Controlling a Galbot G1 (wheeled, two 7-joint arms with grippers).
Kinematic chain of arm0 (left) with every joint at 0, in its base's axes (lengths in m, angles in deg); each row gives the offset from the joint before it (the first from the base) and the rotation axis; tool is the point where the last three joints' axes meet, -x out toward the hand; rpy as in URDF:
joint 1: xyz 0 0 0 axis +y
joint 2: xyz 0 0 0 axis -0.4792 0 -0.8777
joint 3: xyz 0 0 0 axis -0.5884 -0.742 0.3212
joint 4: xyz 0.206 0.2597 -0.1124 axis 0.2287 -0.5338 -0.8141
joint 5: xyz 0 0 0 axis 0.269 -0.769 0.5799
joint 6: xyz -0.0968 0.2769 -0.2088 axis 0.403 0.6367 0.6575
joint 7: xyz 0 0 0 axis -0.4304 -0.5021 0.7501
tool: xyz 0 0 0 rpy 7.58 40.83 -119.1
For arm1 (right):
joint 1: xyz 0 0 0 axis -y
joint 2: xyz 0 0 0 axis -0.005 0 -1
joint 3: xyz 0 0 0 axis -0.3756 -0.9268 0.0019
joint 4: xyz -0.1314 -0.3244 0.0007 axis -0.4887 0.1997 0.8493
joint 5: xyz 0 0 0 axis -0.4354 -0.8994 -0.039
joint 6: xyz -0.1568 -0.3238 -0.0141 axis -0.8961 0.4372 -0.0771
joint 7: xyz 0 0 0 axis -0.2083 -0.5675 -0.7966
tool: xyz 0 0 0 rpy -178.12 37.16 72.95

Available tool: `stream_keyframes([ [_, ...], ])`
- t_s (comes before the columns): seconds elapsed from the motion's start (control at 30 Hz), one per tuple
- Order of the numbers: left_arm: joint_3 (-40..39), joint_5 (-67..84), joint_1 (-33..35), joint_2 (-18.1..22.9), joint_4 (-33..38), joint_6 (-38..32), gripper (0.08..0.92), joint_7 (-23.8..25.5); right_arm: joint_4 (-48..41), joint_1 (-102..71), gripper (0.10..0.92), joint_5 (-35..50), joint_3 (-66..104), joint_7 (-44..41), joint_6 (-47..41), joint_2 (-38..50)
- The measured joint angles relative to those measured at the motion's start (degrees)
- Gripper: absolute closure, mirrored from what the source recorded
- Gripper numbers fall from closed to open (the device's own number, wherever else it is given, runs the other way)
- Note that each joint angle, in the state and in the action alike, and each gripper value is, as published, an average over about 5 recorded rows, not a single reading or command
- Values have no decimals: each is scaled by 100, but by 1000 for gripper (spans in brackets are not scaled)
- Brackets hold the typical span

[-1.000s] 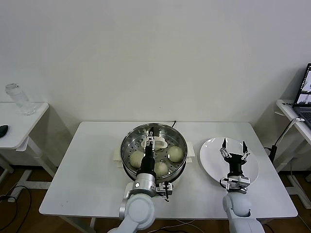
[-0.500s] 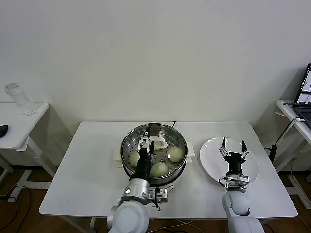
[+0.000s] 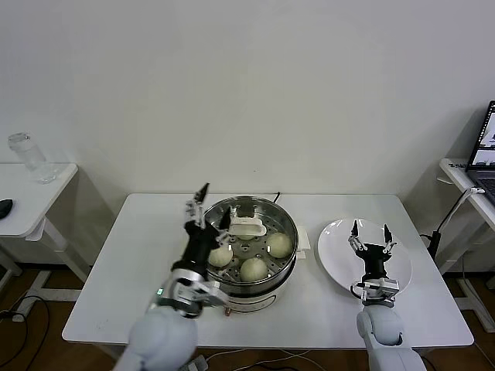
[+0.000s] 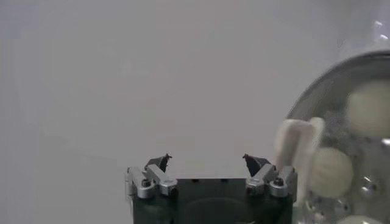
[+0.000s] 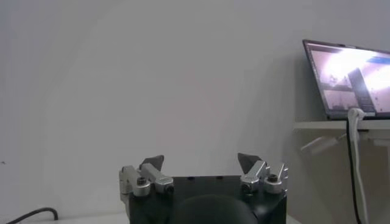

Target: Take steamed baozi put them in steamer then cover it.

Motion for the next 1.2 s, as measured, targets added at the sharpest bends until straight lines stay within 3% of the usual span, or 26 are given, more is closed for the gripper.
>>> stream_keyframes([
  [0.3,1486,2665,249,29,-750,-1293,177,-510,266,-177,203,409,-76,-123,-168,179],
  [0.67,2579,4509,531,149,-1941,-3050,177,-551,500,-420,203,641,-101,-171,-264,357],
  [1.2,3011,5153,706,156,-2595,-3914,177,-468,666,-595,203,772,-102,-279,-378,409],
])
